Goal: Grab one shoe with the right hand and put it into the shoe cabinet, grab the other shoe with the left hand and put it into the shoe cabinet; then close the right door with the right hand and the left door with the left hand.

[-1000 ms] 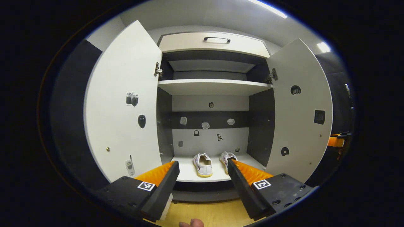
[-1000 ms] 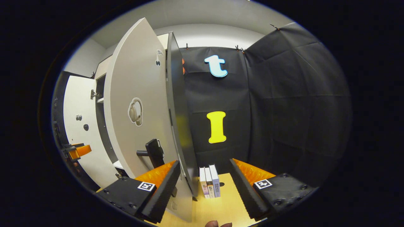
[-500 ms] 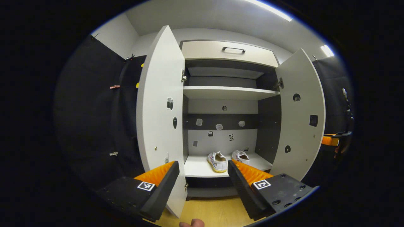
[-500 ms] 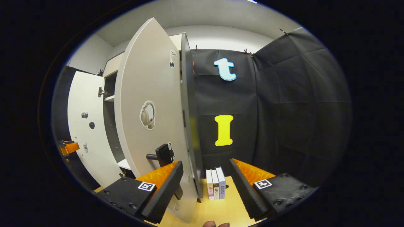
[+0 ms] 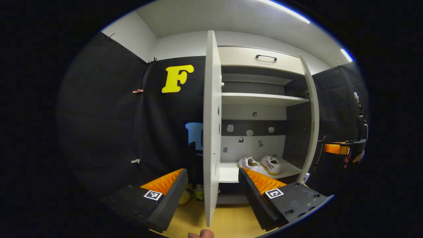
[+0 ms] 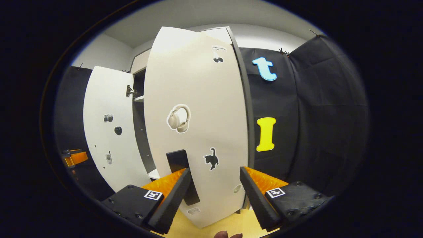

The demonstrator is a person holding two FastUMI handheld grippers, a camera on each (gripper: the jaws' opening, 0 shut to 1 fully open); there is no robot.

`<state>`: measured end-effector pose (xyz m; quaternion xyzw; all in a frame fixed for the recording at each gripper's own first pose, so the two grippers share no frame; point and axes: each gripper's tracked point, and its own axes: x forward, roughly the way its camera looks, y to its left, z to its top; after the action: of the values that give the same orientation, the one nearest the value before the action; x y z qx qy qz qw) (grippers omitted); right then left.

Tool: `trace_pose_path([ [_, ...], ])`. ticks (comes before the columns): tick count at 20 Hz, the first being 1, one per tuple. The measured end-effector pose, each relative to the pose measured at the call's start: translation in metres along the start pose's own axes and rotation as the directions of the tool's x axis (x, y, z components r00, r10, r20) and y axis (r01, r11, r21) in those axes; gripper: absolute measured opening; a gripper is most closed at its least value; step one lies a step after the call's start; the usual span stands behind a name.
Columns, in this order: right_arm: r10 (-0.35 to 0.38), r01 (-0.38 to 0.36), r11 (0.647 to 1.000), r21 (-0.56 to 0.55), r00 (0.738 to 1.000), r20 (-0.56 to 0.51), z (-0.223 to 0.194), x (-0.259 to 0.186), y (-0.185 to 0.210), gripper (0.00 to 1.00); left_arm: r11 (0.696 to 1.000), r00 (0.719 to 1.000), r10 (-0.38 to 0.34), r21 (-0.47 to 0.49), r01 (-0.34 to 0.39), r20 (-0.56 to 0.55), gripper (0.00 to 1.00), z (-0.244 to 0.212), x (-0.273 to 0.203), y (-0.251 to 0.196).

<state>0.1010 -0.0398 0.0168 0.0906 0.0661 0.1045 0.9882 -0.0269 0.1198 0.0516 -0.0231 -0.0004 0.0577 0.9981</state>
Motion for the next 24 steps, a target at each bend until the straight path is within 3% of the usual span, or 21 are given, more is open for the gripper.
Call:
trace_pose_path([
  [5, 0.019, -0.019, 0.999, 0.034, 1.0, -0.008, -0.008, -0.016, 0.035, 0.98, 0.998, 0.999, 0.053, -0.025, -0.054, -0.011, 0.97, -0.005, 0.008, 0.054],
  [10, 0.007, -0.007, 1.0, 0.028, 1.0, 0.004, -0.004, -0.041, 0.042, 0.98, 0.999, 0.999, 0.051, -0.017, -0.052, -0.007, 0.95, -0.006, 0.042, 0.085],
  [17, -0.037, 0.037, 0.999, 0.001, 0.999, 0.039, 0.007, -0.068, 0.03, 0.98, 1.0, 0.998, 0.02, 0.01, -0.02, -0.052, 0.95, -0.024, 0.086, 0.093],
  [24, -0.048, 0.048, 0.999, -0.001, 0.997, 0.057, 0.014, -0.08, 0.018, 0.98, 0.999, 0.997, 0.02, 0.035, -0.018, -0.071, 0.93, -0.025, 0.087, 0.087],
])
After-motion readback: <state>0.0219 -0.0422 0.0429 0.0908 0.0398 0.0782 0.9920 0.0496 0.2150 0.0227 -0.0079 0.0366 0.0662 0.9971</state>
